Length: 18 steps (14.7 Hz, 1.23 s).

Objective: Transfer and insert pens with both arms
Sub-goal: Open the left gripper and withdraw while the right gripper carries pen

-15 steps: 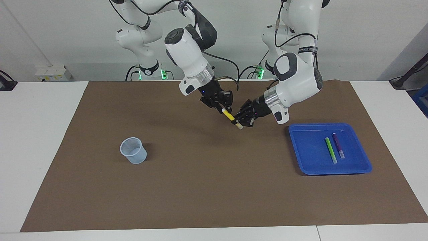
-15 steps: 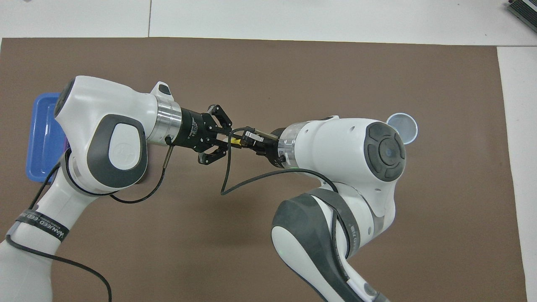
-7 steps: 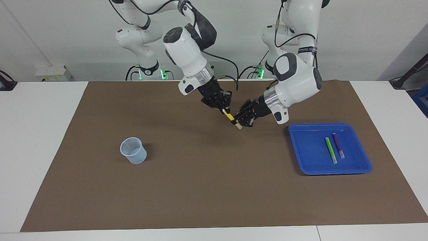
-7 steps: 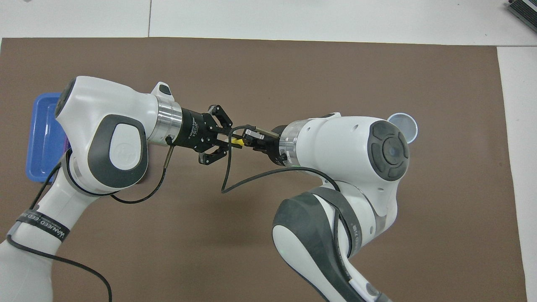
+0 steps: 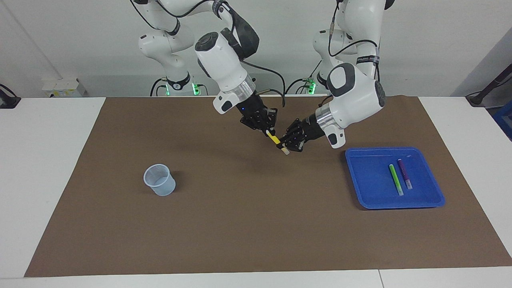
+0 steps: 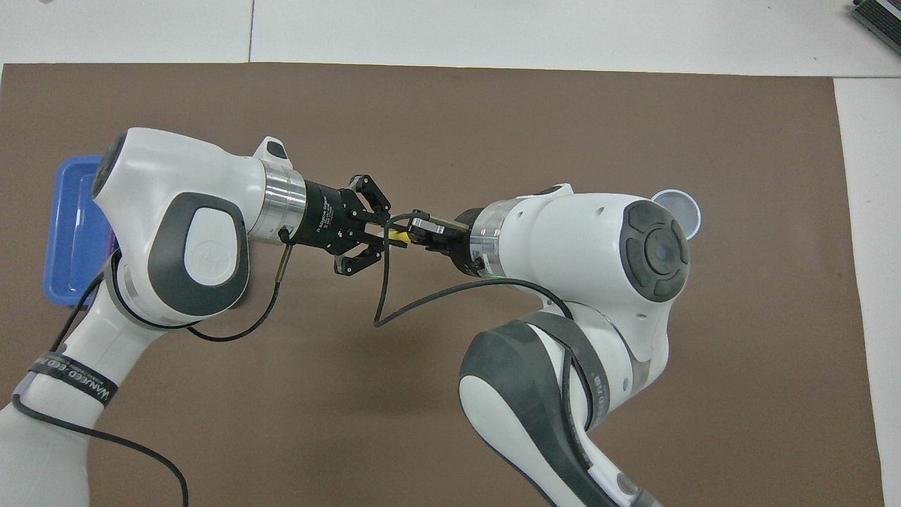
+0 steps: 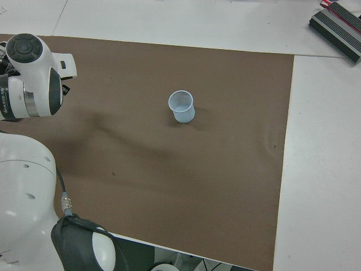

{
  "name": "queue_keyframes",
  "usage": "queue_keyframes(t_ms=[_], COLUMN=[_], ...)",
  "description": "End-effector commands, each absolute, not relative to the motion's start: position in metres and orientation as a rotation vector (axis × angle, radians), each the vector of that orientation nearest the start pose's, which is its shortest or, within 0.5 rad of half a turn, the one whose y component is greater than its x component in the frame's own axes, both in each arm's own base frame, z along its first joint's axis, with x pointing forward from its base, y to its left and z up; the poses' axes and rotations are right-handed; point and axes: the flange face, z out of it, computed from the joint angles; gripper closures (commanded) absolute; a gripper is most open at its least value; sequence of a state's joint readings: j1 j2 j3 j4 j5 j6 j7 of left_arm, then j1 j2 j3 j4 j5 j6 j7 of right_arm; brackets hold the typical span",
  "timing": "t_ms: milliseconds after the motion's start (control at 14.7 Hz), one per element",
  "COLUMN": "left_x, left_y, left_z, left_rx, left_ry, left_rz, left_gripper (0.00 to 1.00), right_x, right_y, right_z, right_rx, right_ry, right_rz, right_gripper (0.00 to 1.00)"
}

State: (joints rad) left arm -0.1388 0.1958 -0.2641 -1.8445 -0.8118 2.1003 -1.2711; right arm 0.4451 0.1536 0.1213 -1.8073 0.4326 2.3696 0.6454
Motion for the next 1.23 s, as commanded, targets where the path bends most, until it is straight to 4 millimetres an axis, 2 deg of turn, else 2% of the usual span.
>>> queue_keyframes(t_ms=[0,136,273,409,545,613,886,1022,1159], left_x=[0.561,0.557,0.559,0.558,0.556,0.555,0.55,0.553,0.556], left_y=[-0.267,-0.27,-0.262,-0.251,-0.24,-0.237,-0.231,-0.21,-0.18], left_z=[0.452,0.459,0.459,0.456,0.449,0.444,0.437,0.433,0.428], left_rx=[2.01,2.017,2.024,2.076,2.177,2.225,2.38,2.454,2.532], left_ry=[1.489,1.479,1.488,1.495,1.494,1.487,1.419,1.351,1.201], left_rz=[-0.649,-0.642,-0.629,-0.592,-0.52,-0.49,-0.403,-0.362,-0.326], left_gripper=[0.0,0.0,0.0,0.0,0.0,0.0,0.0,0.0,0.0], right_x=[0.555,0.555,0.554,0.557,0.552,0.55,0.532,0.524,0.521], right_y=[0.319,0.318,0.315,0.296,0.271,0.252,0.193,0.168,0.145], right_z=[0.504,0.505,0.503,0.506,0.517,0.525,0.553,0.562,0.568], right_rx=[-2.584,-2.584,-2.597,-2.643,-2.729,-2.779,-2.904,-2.965,-2.999], right_ry=[0.403,0.405,0.403,0.352,0.278,0.252,0.085,0.052,0.017], right_rz=[-0.188,-0.186,-0.162,-0.157,-0.124,-0.105,-0.014,0.018,0.031], right_gripper=[1.0,1.0,1.0,1.0,1.0,1.0,1.0,1.0,1.0])
